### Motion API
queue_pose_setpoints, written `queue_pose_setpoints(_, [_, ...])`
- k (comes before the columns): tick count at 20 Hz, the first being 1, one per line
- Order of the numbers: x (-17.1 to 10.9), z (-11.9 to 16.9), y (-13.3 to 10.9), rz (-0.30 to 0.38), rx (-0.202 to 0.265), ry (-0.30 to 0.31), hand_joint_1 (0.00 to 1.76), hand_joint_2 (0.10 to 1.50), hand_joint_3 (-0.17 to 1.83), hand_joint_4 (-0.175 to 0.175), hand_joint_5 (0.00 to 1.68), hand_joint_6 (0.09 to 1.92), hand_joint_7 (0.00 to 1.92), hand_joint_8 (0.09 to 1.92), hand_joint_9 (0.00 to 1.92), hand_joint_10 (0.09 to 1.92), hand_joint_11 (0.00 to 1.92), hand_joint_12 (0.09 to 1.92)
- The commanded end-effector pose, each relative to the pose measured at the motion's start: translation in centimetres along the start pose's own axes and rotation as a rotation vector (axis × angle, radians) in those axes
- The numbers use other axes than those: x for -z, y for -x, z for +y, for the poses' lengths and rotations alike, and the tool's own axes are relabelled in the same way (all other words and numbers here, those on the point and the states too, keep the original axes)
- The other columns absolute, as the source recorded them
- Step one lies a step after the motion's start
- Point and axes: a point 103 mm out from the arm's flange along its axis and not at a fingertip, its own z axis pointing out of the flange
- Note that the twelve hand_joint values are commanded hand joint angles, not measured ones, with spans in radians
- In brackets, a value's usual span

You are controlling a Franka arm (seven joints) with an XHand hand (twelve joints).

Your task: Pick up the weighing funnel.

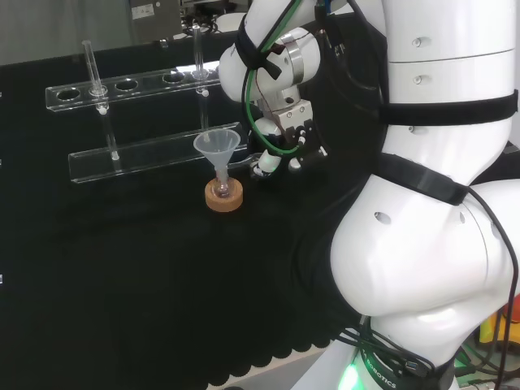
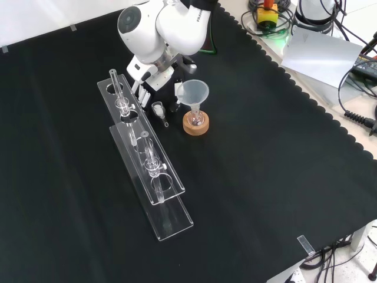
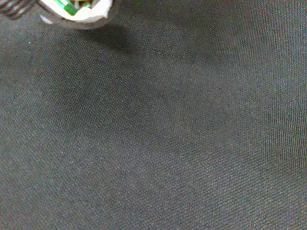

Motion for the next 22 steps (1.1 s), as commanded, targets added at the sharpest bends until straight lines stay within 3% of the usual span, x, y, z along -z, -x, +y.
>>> queue_pose_setpoints(1, [-0.15,-0.03,-0.03,-0.007,0.001,0.002,0.80,0.67,0.54,-0.054,0.55,0.43,0.66,0.74,0.90,0.54,0.51,1.28])
queue_pose_setpoints(9, [-0.27,-0.04,-0.02,-0.010,0.002,-0.002,0.80,0.68,0.54,-0.047,0.57,0.58,0.69,0.73,0.92,0.54,0.52,1.28])
queue_pose_setpoints(22, [-0.16,0.39,0.11,-0.030,0.001,-0.001,0.80,0.71,0.55,-0.039,0.62,0.65,0.70,0.74,0.93,0.54,0.53,1.28])
